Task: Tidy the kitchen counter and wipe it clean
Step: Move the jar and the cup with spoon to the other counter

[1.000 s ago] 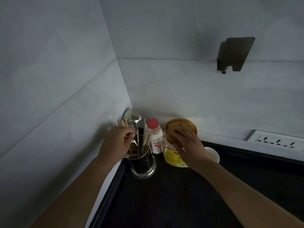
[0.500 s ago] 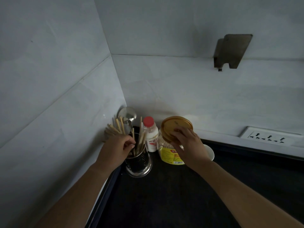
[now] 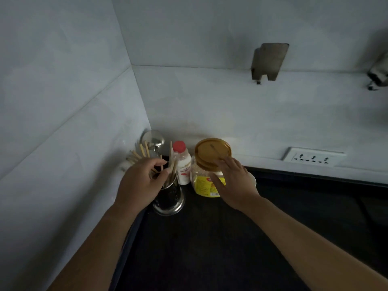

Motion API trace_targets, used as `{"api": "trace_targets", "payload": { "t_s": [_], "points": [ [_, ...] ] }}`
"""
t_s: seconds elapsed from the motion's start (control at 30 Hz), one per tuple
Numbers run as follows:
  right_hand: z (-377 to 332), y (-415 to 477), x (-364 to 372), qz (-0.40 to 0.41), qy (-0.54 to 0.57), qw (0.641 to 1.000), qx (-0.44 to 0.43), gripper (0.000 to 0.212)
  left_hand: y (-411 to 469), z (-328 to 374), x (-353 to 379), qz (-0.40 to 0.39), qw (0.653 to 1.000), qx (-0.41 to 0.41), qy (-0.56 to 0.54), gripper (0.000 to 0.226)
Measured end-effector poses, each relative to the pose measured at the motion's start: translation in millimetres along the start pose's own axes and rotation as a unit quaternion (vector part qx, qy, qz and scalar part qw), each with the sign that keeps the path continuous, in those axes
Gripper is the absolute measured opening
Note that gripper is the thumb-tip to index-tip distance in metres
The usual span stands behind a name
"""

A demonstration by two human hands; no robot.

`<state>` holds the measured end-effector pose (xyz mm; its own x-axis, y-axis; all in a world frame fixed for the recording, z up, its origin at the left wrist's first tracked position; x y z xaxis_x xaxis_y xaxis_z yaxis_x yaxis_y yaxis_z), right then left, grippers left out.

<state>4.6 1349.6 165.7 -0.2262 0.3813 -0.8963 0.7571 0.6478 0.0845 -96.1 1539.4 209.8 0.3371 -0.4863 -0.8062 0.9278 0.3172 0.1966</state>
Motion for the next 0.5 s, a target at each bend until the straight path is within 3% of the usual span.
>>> {"api": "trace_targets", "payload": {
  "t_s": [0.13, 0.23, 0.4, 0.5],
  "points": [
    [8, -60, 1, 0.008, 0.135, 0.988, 0.074, 0.046, -45, 36, 19, -0.017, 0.996, 0.010, -0.083, 0.025],
    [15, -124, 7, 0.009, 0.195, 0.970, 0.141, 0.045, -85, 60, 52, -0.085, 0.982, -0.010, -0.166, 0.025],
    [38, -247, 12, 0.026, 0.265, 0.928, 0.261, 0.043, -169, 105, 123, -0.293, 0.905, -0.070, -0.299, 0.016],
    [48, -322, 6, 0.056, 0.274, 0.913, 0.298, 0.043, -215, 128, 151, -0.378, 0.869, -0.067, -0.312, 0.023]
  ]
}}
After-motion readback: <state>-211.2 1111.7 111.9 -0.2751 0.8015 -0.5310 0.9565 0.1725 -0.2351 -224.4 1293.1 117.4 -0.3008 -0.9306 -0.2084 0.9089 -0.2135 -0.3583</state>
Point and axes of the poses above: each hand's wrist, its own y-axis towards the middle knuckle, its own x-axis out of the palm, z = x × y, the point moved 9 cm from there along y, towards the middle knuckle, and after that the axes turned 6 degrees about -z, right-handed, at the moved point
